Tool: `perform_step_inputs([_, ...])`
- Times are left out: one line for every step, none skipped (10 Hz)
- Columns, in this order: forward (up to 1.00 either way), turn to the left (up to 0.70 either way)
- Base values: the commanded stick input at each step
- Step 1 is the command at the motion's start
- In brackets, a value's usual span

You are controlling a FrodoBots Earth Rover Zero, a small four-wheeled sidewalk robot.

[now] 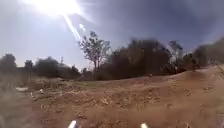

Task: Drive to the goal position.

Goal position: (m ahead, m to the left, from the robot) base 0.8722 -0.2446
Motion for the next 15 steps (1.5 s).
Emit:
perform_step_inputs([0.85, 0.27])
perform_step_inputs([0.85, 0.27])
perform_step_inputs([0.85, 0.00])
perform_step_inputs([0.85, 0.00])
perform_step_inputs([0.85, 0.00])
perform_step_inputs([0.85, 0.00])
perform_step_inputs([0.85, 0.00])
perform_step_inputs([0.85, 0.00])
perform_step_inputs([0.85, 0.00])
perform_step_inputs([0.85, 0.00])
perform_step_inputs([0.85, 0.00])
perform_step_inputs([0.85, 0.00])
perform_step_inputs([0.85, 0.00])
perform_step_inputs([0.85, 0.00])
perform_step_inputs([0.85, 0.00])
